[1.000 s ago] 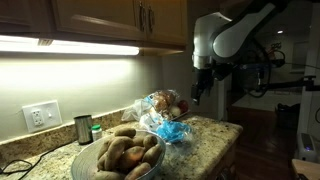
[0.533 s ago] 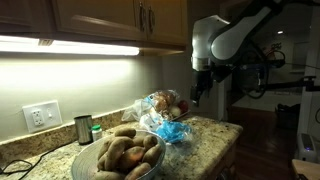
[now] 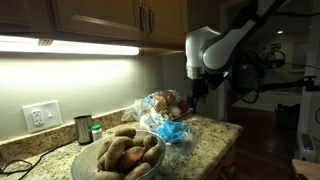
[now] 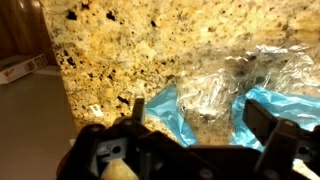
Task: Pick the potato from the plastic bag and put it in the glass bowl
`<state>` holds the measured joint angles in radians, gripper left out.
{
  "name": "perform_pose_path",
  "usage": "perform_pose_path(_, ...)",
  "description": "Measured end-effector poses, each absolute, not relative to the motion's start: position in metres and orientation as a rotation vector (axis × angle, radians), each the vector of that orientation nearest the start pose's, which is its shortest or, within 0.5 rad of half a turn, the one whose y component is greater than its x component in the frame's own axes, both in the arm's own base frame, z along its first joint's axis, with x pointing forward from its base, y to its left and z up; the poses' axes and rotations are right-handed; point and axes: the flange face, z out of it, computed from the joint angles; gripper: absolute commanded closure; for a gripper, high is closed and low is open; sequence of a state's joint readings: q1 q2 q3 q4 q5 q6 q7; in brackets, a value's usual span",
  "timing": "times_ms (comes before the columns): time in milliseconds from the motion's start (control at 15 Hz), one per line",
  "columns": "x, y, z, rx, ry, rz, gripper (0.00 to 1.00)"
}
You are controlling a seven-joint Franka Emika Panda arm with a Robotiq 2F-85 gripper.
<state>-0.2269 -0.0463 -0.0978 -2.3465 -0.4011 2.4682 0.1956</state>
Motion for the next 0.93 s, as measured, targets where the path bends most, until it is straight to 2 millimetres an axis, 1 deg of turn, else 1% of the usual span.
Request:
perform_pose_path(200, 0.502, -0.167, 0.36, -3.397, 0.38, -0.243, 0.0)
perform_pose_path(467, 0.522, -0.18, 0.351, -3.406, 0.403, -0.234, 0.0)
perform_pose_path(933, 0.546, -0.196, 0.324, -3.422, 0.437, -0.177, 0.0)
